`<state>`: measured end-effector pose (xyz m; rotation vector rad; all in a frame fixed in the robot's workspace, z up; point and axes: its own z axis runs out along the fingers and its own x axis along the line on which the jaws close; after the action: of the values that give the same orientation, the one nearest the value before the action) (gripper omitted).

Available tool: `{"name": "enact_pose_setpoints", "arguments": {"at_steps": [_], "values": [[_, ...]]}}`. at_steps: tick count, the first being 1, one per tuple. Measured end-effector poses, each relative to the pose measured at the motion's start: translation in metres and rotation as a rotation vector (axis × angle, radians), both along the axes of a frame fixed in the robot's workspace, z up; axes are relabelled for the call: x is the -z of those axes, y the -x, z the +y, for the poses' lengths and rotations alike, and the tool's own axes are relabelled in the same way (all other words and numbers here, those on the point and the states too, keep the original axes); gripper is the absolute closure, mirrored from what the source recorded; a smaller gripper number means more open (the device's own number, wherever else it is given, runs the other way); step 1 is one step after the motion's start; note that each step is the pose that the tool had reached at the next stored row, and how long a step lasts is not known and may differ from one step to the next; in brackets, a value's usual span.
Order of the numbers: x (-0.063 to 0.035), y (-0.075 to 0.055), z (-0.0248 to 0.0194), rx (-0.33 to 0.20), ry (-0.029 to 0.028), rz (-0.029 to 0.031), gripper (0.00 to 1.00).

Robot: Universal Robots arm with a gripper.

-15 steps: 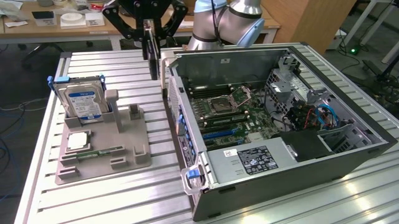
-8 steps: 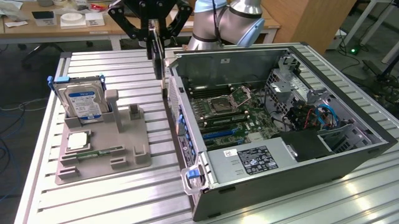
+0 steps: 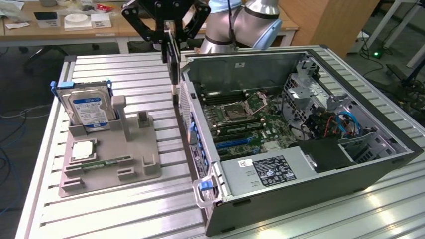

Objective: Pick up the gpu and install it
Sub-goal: 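Pick up the gpu and move the gpu toward the slot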

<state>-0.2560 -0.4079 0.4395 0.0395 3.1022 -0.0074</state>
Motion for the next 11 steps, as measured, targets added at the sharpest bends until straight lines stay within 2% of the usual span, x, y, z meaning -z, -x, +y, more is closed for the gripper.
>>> {"name": "enact_pose_setpoints", "arguments": {"at_steps": [11], "values": [[0.0001,-0.011,0.0,0.0,0.0,0.0,0.72]]}}
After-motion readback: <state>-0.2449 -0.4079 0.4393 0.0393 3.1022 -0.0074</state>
